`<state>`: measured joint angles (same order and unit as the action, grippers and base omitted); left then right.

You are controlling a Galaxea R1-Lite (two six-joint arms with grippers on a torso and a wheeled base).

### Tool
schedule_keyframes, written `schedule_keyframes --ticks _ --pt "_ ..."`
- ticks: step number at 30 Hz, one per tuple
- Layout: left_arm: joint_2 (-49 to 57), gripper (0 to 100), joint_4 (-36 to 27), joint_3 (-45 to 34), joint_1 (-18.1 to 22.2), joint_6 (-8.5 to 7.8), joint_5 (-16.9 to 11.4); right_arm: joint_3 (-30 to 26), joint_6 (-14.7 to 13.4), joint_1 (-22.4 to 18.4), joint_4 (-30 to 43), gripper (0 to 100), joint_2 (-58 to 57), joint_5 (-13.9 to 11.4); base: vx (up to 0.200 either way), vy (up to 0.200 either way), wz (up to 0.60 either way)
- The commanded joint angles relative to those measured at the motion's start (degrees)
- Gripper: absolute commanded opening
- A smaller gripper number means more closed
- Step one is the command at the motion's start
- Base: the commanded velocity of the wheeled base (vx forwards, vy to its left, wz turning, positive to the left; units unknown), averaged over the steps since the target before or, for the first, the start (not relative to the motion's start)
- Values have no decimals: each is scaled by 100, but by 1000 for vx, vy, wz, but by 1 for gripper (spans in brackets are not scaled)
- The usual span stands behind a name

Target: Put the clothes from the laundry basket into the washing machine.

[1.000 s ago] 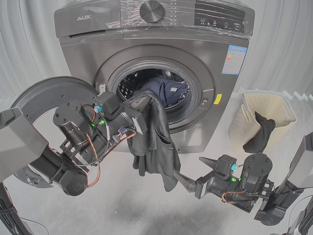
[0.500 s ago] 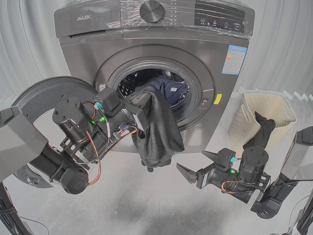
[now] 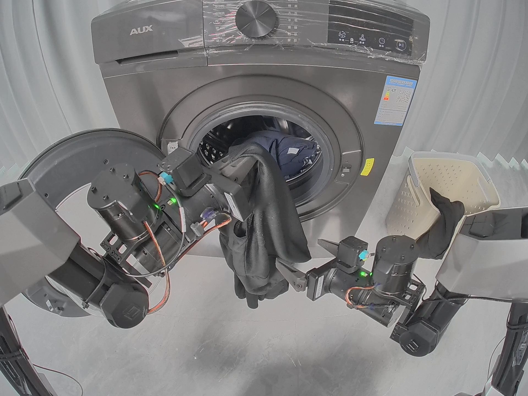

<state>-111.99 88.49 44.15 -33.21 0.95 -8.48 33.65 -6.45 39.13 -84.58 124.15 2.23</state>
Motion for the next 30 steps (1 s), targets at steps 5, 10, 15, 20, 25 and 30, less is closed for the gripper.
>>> schedule_keyframes --ticks 5,10,15,20,25,30 --pt "11 0 1 -21 -37 -7 5 371 38 95 47 100 320 -12 0 0 0" --pt "11 0 1 -38 -72 2 5 573 38 139 64 100 373 -30 0 0 0" --pt "11 0 1 -65 -72 -7 5 889 56 139 82 100 628 -74 0 0 0" --pt "20 0 10 -65 -72 -7 5 1250 126 121 91 100 997 -100 0 0 0" --pt "108 0 1 -91 -125 -7 5 1680 126 59 135 100 1305 -91 0 0 0" --pt "231 0 1 -249 -230 -7 5 2129 135 42 179 100 1525 -65 0 0 0"
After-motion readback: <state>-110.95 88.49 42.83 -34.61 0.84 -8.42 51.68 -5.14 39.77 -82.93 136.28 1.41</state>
